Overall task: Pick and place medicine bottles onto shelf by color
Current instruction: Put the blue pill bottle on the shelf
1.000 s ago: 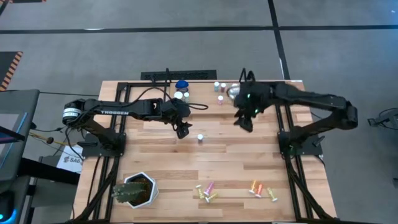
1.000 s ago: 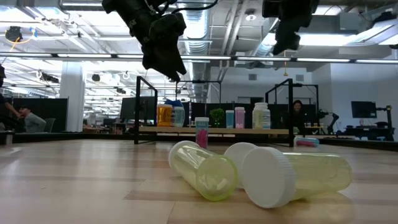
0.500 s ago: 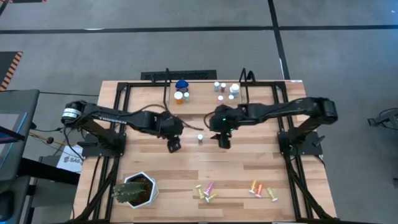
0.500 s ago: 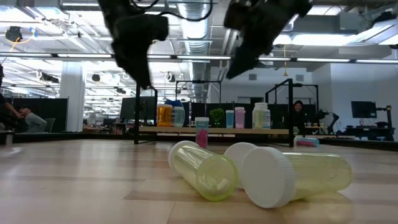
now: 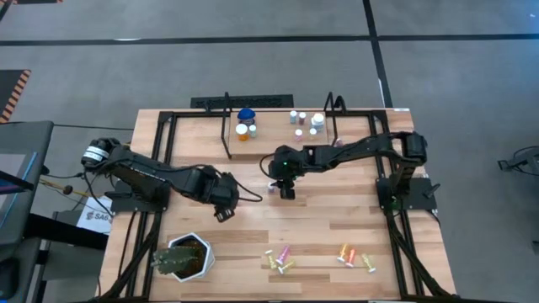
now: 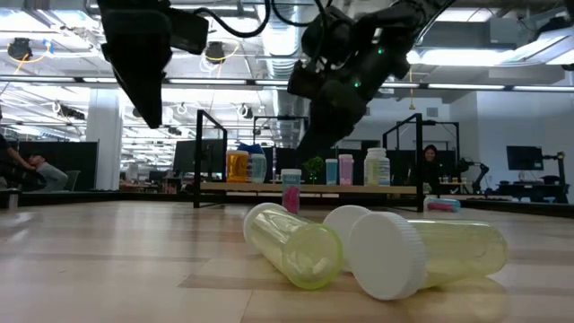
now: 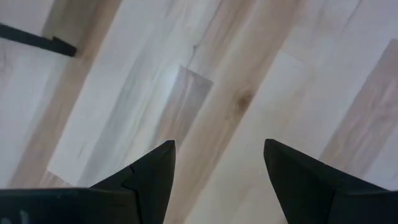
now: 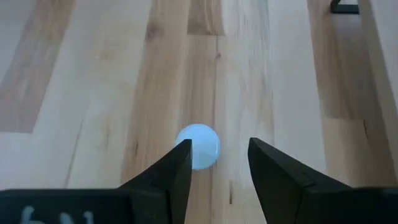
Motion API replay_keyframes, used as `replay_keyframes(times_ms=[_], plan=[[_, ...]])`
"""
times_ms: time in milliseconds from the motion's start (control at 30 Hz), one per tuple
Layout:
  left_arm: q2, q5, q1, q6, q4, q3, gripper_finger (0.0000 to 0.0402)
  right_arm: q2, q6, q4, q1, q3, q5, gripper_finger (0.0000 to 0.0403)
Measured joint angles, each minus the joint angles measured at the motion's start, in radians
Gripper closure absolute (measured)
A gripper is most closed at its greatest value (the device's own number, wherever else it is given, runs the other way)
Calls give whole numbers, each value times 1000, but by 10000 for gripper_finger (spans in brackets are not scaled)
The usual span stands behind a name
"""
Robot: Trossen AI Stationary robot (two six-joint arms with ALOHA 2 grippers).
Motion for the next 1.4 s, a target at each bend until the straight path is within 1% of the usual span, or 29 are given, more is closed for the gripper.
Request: replay_keyframes(times_ms=[67, 267, 633, 1133, 1400], plan=[[0, -3, -9, -17, 1, 0, 169, 14, 2, 25, 1, 0, -5, 223], [0, -4, -21, -47, 1, 0, 169, 9, 9, 24, 10, 0, -4, 205], [0, -8, -20, -54, 1, 0, 169, 13, 13, 25, 37, 0, -5, 173], [0, -8, -20, -61, 1, 0, 169, 14, 35, 33, 34, 0, 2, 172], [0, -13, -21, -60, 1, 0, 169, 107, 73, 88, 34, 0, 4, 172]])
